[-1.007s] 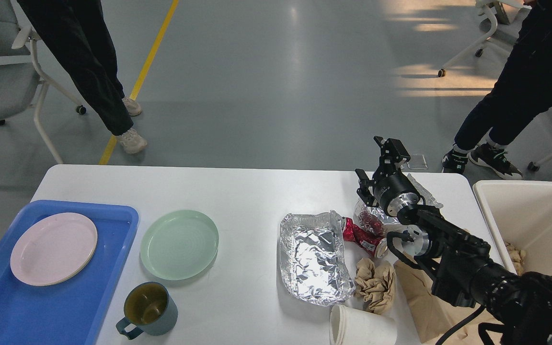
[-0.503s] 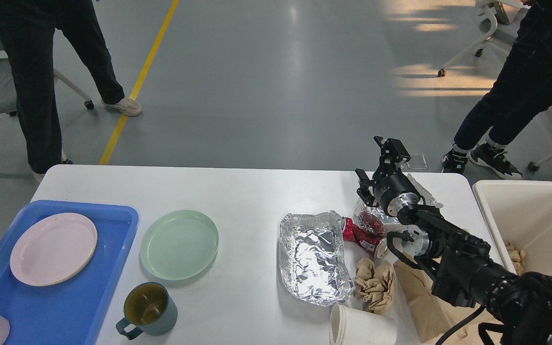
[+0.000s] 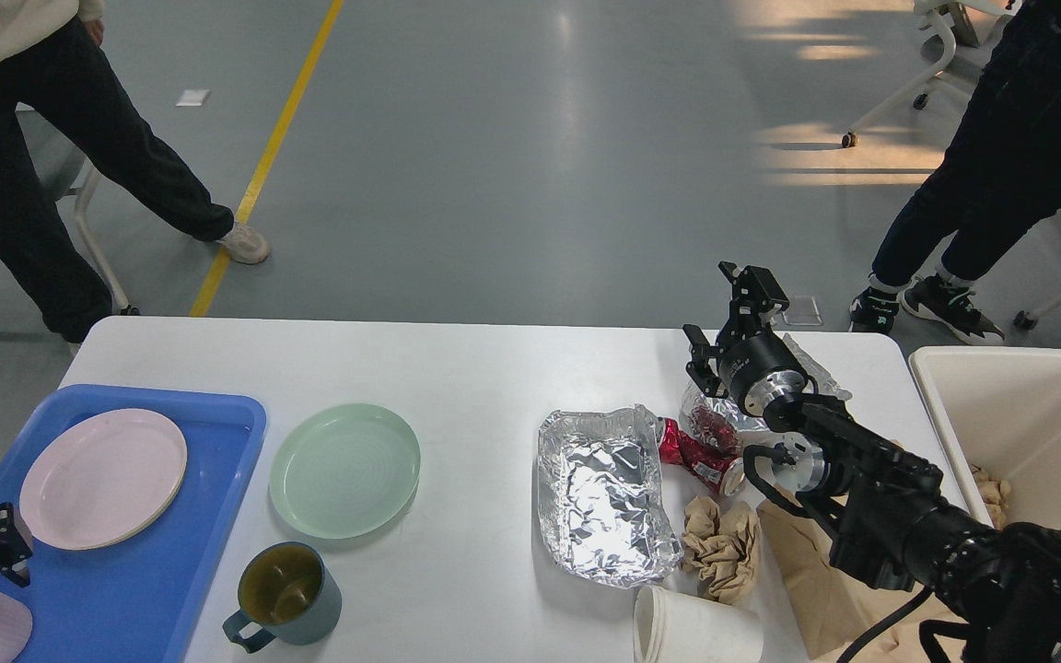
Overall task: Tidy desktop
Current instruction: 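Withdraw the left gripper up from the blue tray, then move the left gripper down over the dark teal mug of tea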
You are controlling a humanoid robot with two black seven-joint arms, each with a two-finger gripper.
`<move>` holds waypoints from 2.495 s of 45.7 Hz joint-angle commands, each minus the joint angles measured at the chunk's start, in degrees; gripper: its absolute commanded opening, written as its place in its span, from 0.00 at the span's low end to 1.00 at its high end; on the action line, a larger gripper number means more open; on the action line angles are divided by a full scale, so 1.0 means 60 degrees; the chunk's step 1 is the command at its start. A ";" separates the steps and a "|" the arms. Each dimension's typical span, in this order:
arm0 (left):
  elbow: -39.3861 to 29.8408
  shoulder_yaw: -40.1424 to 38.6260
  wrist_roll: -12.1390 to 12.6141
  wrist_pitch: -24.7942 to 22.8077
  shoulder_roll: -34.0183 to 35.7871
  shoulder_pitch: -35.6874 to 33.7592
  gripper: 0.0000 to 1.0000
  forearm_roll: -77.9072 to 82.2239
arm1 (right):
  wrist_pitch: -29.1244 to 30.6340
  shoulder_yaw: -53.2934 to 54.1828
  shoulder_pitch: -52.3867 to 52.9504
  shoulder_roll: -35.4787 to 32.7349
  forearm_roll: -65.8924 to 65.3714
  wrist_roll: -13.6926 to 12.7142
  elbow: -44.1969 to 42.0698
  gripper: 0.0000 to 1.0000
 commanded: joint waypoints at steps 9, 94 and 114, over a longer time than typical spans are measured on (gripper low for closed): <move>-0.3280 0.1714 0.0045 -0.0365 -0.0309 -0.4623 0.96 0.0040 | 0.0006 0.0000 0.0004 0.0000 -0.0001 0.0000 0.0000 1.00; -0.4425 0.0353 0.0426 0.1405 -0.7180 -0.3923 0.96 0.0055 | 0.0005 0.0000 0.0004 0.0000 -0.0001 0.0000 0.0000 1.00; -0.3912 0.0265 0.0411 0.2326 -0.7180 -0.2956 0.96 -0.0004 | 0.0005 0.0000 0.0004 0.0000 -0.0001 0.0000 0.0000 1.00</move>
